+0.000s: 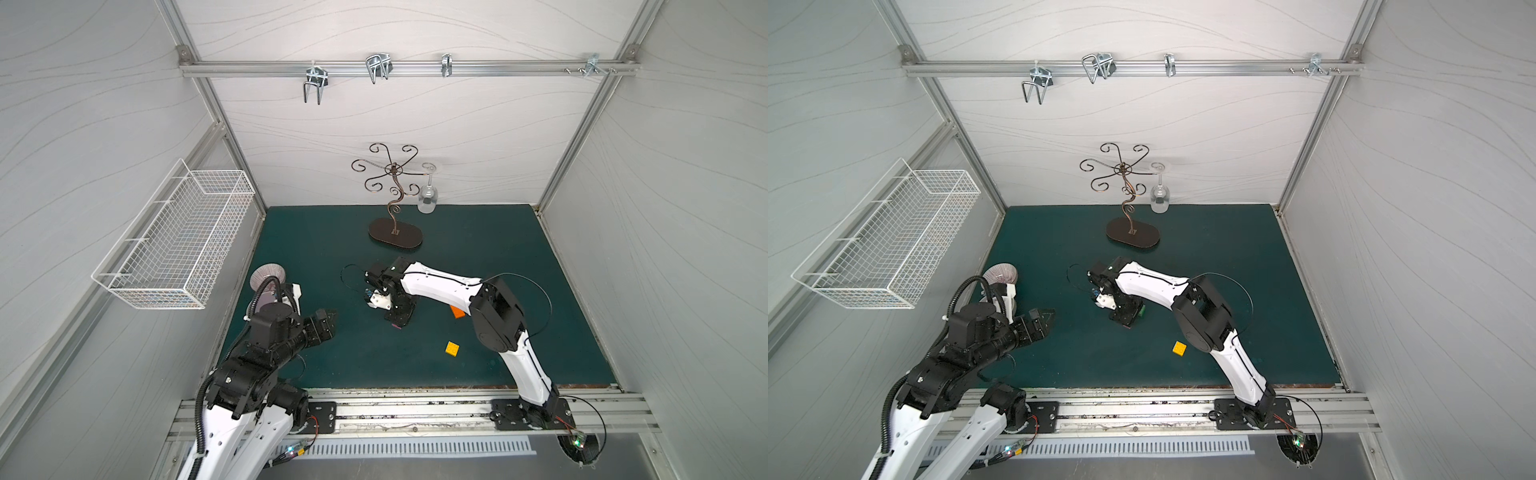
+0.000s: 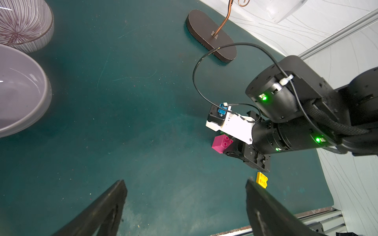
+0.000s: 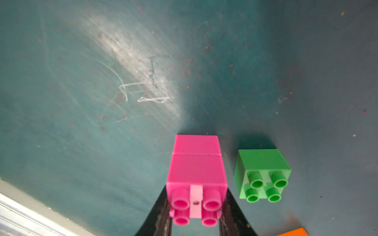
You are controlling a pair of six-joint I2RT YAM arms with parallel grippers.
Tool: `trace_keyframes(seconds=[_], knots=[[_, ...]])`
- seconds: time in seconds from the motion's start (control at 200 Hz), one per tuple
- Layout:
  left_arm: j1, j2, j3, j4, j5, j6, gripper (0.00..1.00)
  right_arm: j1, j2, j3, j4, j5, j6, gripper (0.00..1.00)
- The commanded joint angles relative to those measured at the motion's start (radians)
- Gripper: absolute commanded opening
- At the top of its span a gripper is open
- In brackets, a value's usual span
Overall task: Assemble the letter r with lego
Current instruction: Assemble the lego brick with the lego brick, then pick up the lego brick from the center of the board.
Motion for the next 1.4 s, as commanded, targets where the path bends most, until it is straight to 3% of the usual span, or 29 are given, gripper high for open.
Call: trace_keyframes(seconds=[0.0, 0.06, 0.22, 0.38, 0.695, 0.88, 1.06, 1.22, 1.396], knots=[[-0.007, -0.011, 0.001, 0.044, 0.006, -0.01, 0.94, 0.021, 0.131, -0.064, -0.017, -0.048, 0.008, 0.0], [-0.007, -0.011, 0.001, 0.044, 0.007, -0.01, 0.94, 0.021, 0.125, -0.071, -0.011, -0.053, 0.017, 0.0], [-0.008, -0.011, 0.001, 0.046, 0.008, -0.01, 0.94, 0.023, 0.042, -0.081, 0.024, -0.051, 0.035, 0.39], [-0.008, -0.01, -0.002, 0.046, 0.006, -0.01, 0.94, 0.018, -0.038, -0.041, 0.024, -0.039, 0.048, 0.52], [-0.01, -0.005, -0.001, 0.047, 0.006, -0.01, 0.94, -0.025, -0.25, -0.067, 0.016, -0.05, 0.115, 0.59], [-0.01, -0.004, -0.003, 0.053, 0.011, -0.01, 0.94, -0.094, -0.487, -0.304, 0.071, -0.069, 0.182, 0.67], [-0.01, 0.002, -0.004, 0.055, 0.017, -0.009, 0.94, -0.235, -0.657, -0.547, 0.134, -0.089, 0.235, 0.71], [-0.01, 0.01, -0.003, 0.055, 0.025, -0.009, 0.94, -0.359, -0.639, -0.597, 0.131, -0.033, 0.311, 0.73], [-0.011, 0.017, -0.001, 0.049, 0.028, -0.008, 0.94, -0.443, -0.44, -0.5, 0.099, 0.057, 0.348, 0.72]])
